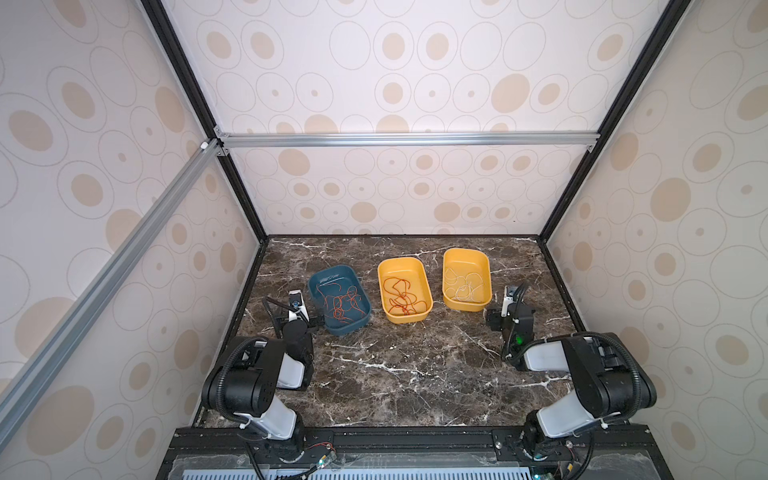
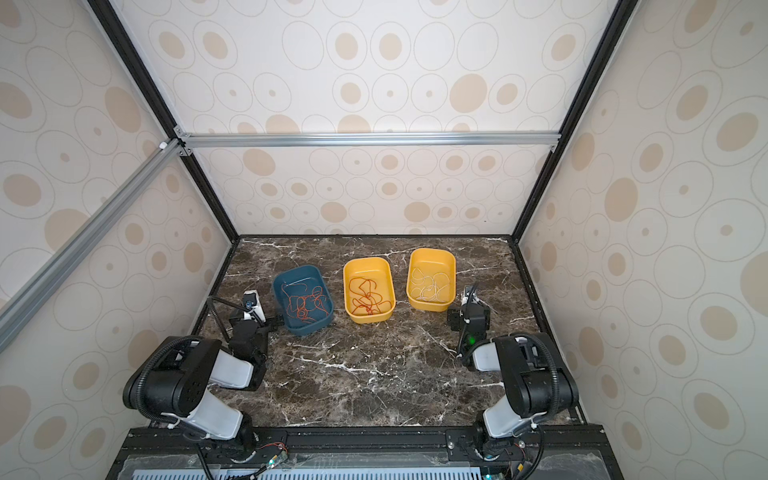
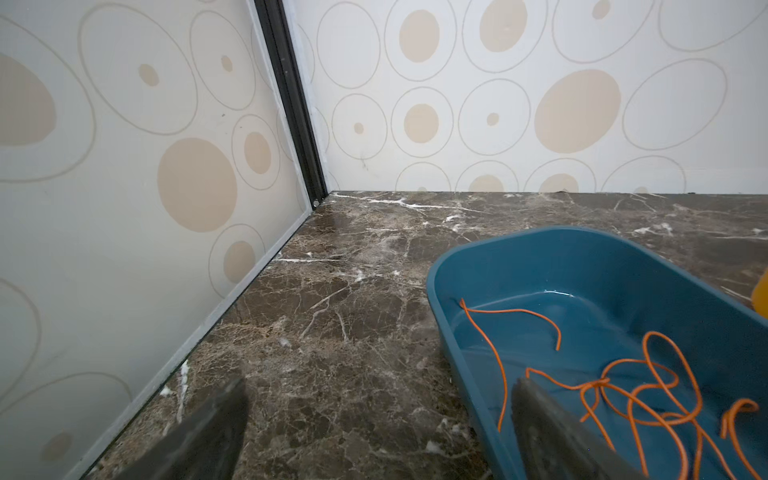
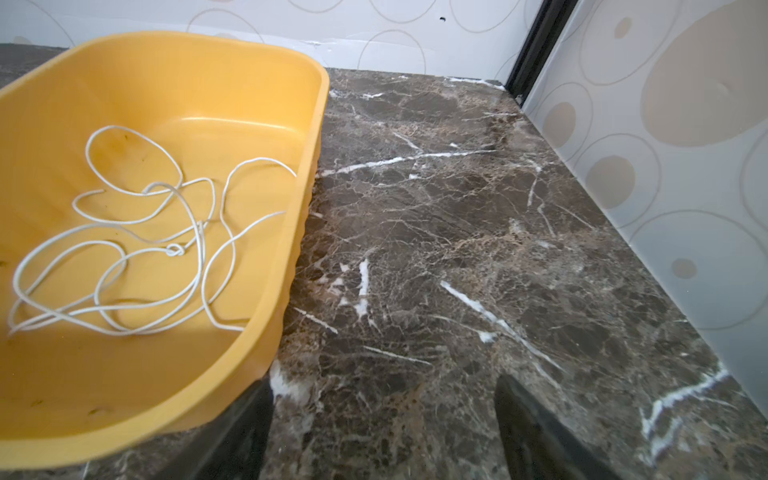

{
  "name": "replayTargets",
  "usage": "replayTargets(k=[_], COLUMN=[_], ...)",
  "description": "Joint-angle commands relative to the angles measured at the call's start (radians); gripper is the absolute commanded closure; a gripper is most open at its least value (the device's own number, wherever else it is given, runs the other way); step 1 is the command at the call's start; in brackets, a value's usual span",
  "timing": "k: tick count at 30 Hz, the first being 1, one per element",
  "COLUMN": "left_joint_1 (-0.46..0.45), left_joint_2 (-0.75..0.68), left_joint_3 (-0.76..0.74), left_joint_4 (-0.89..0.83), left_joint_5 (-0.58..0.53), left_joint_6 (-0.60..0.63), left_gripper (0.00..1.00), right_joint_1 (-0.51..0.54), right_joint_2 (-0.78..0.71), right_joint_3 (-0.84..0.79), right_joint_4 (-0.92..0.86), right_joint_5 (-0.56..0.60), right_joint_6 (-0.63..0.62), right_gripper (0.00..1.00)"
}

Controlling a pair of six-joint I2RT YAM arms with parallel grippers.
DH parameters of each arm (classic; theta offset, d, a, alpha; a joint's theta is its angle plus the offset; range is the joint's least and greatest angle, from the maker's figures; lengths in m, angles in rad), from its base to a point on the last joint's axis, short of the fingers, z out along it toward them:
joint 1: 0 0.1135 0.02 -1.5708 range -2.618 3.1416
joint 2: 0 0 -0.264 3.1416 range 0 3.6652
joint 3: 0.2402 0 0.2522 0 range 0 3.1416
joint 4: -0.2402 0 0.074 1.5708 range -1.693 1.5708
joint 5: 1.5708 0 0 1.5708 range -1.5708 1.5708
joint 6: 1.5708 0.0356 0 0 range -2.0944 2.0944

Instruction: Untangle the cables

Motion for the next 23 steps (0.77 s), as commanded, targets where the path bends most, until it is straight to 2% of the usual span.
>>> replayTargets(k=[1,2,7,20,23], left_joint_1=[0.015,0.018,0.020,0.031,0.030], left_joint_2=[0.008,-0.006,0.000,0.003,-0.004], left_joint_3=[0.028,0.034,0.020,0.038,0.014], left_joint_4=[0.031,-0.011,0.036,-0.003,0.040], left_joint_5=[0.046,0.054,0.053,0.073,0.087], left_joint_6=[-0.008,-0.018,-0.010,-0.021,-0.014], left_gripper=[0.01,0.01,0.01,0.01,0.01], right_joint_1=[-0.022,-0.023,-0.023,-0.023,-0.023], right_joint_2=[-0.005,-0.005,-0.014,-0.015,-0.015], right_joint_3=[0.030,0.028,0.028,0.028,0.028], right_joint_4=[0.013,0.013,0.003,-0.004,-0.003], right_joint_5=[-0.043,-0.042,-0.045,-0.047,-0.048], right_joint_6=[0.006,0.005,0.006,0.006,0.005], right_gripper=[0.07,0.00,0.00,0.00,0.00])
